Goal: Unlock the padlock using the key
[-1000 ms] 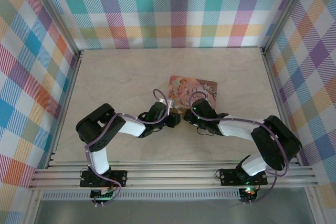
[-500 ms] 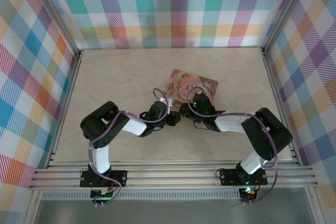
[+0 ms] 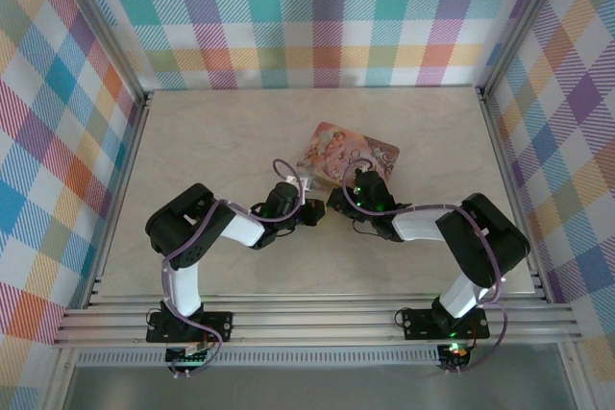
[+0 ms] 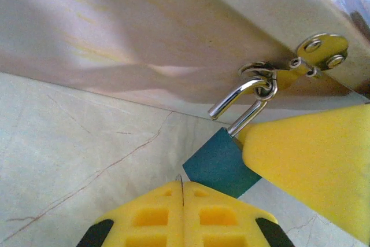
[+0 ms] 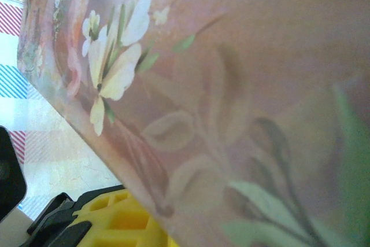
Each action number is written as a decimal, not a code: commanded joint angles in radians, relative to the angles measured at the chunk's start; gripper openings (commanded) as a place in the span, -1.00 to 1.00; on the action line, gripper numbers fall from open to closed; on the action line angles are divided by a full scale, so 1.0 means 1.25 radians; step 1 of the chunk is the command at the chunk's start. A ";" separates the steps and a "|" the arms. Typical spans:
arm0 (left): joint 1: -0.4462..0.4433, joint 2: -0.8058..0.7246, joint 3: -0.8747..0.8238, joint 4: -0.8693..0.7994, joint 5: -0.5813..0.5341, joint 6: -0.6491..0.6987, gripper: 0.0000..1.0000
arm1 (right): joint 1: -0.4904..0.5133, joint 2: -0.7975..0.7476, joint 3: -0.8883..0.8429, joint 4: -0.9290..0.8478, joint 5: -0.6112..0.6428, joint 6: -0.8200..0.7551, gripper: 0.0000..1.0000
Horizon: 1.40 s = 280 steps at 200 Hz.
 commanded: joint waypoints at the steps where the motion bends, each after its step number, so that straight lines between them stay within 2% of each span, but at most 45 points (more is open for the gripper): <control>1: -0.003 -0.009 -0.013 0.030 0.055 0.000 -1.00 | 0.003 0.034 -0.024 -0.018 -0.067 0.063 -0.60; 47: -0.003 0.001 -0.012 0.055 0.068 -0.005 -1.00 | 0.009 0.035 -0.018 -0.054 -0.062 0.077 -0.42; 115: -0.003 -0.001 -0.027 0.076 0.067 -0.009 -1.00 | 0.019 0.036 0.018 -0.146 -0.056 0.071 -0.47; 145: -0.003 0.001 -0.030 0.093 0.065 -0.011 -1.00 | 0.029 0.037 0.028 -0.182 -0.049 0.071 -0.33; 164: -0.003 0.002 -0.032 0.100 0.067 -0.011 -1.00 | 0.035 0.042 0.035 -0.203 -0.044 0.070 -0.32; 190: -0.003 0.002 -0.035 0.105 0.070 -0.011 -1.00 | 0.037 0.046 0.043 -0.216 -0.039 0.068 -0.48; 232: -0.001 -0.015 -0.048 0.108 0.069 -0.012 -1.00 | 0.038 0.026 0.044 -0.239 -0.015 0.068 -0.99; 280: 0.007 -0.109 -0.078 0.047 0.057 0.005 -0.93 | 0.037 -0.084 -0.008 -0.266 0.057 0.101 -1.00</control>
